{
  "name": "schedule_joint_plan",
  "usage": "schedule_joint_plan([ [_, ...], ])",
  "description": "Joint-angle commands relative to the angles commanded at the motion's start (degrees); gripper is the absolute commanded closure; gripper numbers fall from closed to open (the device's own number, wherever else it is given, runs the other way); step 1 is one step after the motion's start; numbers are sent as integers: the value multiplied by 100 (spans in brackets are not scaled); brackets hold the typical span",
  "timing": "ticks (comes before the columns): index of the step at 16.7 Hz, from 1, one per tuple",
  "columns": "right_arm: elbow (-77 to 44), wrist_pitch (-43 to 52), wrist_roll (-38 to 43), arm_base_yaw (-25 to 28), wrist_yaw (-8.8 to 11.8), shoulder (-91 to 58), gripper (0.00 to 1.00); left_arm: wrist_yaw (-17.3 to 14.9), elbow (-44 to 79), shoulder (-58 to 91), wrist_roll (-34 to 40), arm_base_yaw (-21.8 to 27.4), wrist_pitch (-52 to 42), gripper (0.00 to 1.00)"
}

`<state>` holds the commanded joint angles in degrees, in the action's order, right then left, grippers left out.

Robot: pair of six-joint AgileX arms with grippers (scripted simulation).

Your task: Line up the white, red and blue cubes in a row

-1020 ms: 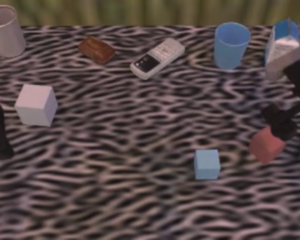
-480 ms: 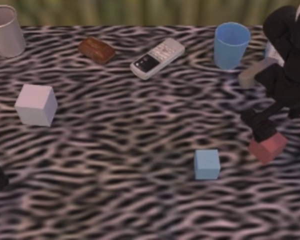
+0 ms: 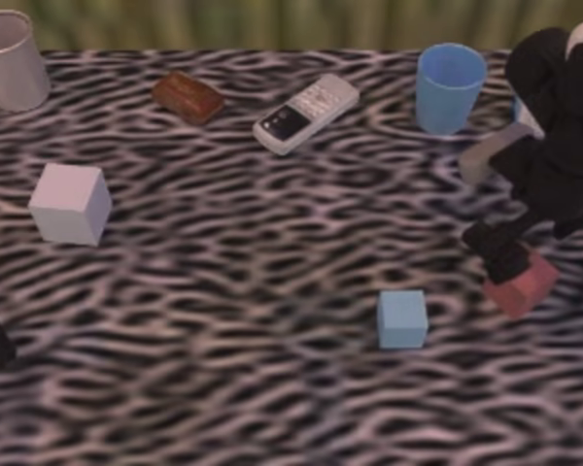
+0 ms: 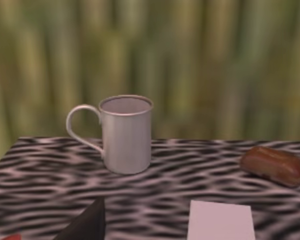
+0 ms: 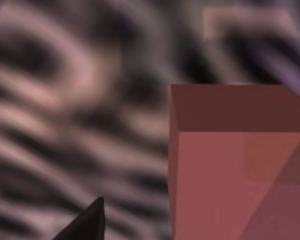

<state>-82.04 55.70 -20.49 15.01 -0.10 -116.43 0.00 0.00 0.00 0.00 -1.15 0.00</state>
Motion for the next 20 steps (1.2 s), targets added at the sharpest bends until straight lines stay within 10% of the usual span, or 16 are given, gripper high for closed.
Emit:
schedule_joint_plan([
  [11,750,-1396,26,16,-5,-637,0,0,0,0,0,0,0,0],
  [20,750,-1396,26,16,-5,-637,68,0,0,0,0,0,0,0],
])
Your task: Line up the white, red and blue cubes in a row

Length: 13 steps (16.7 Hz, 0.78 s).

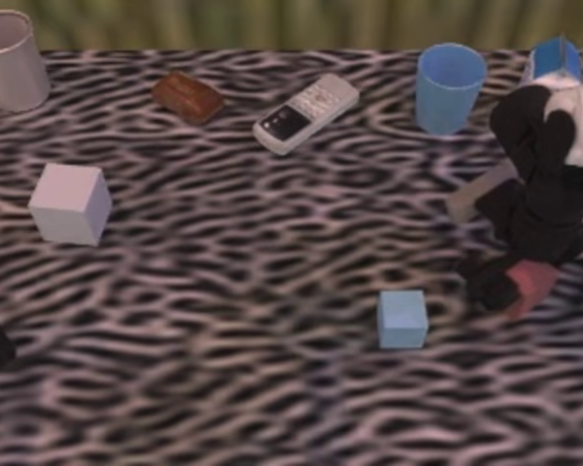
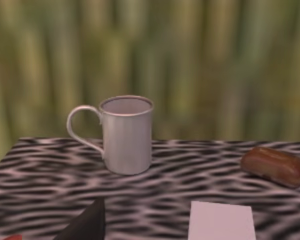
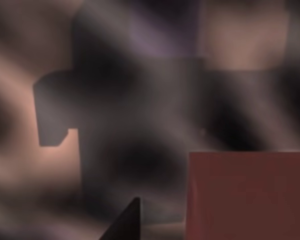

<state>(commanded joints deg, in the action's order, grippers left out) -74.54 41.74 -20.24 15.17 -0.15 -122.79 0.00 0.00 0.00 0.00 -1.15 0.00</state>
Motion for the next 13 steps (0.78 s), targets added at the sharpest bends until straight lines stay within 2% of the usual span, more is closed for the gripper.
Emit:
schedule_joint_plan([
  [4,0,0,0,0,0,0,98,0,0,0,0,0,0,0],
  [13,-43,83,34,-5,44,160,100,0,0,0,0,0,0,0],
])
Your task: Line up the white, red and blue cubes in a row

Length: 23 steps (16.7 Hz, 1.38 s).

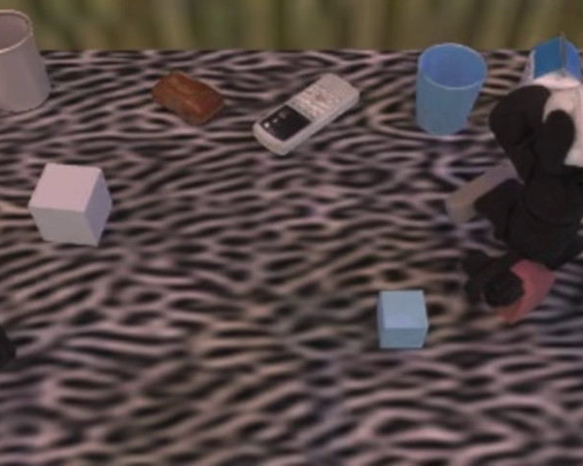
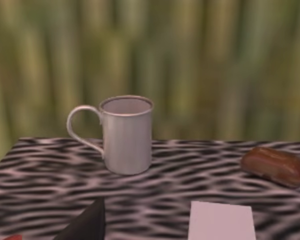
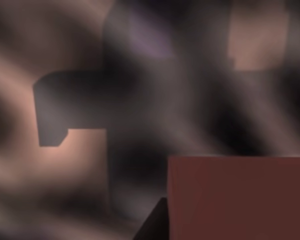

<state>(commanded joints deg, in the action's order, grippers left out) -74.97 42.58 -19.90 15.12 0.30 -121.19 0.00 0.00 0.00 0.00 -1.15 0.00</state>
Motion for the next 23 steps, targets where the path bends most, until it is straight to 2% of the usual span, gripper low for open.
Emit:
schedule_joint_plan([
  [3,-136,237,0,5,4,91,100,0,0,0,0,0,0,0],
  [9,-713,1347,-14,45,5,614,100,0,0,0,0,0,0,0],
  [15,-774,1407,70,64,6,611,100,0,0,0,0,0,0,0],
  [19,-1108,1580,925,467,-16,405,100,0,0,0,0,0,0,0],
  [23,-1587,1852,2540,1131,-54,121,100,0,0,0,0,0,0,0],
])
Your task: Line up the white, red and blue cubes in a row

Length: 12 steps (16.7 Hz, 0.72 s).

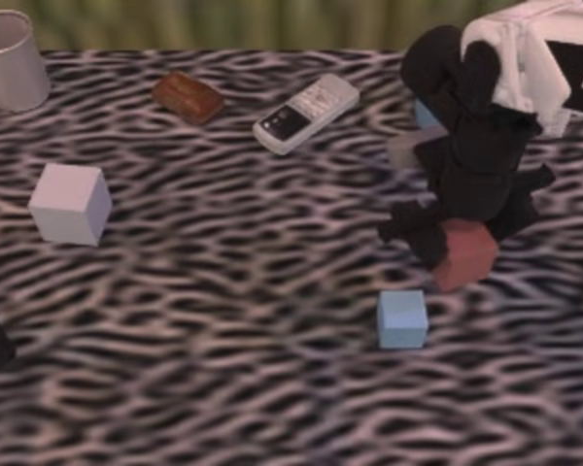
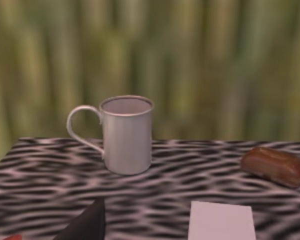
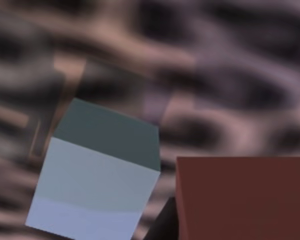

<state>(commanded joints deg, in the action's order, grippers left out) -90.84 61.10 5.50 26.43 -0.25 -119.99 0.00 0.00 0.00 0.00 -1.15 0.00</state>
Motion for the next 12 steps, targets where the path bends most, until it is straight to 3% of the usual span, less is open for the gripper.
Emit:
schedule_joint_plan([
  [7,-773,391,2993,1215,-75,-329,100,0,0,0,0,0,0,0],
  [12,-964,453,3636,1540,-104,-347,100,0,0,0,0,0,0,0],
])
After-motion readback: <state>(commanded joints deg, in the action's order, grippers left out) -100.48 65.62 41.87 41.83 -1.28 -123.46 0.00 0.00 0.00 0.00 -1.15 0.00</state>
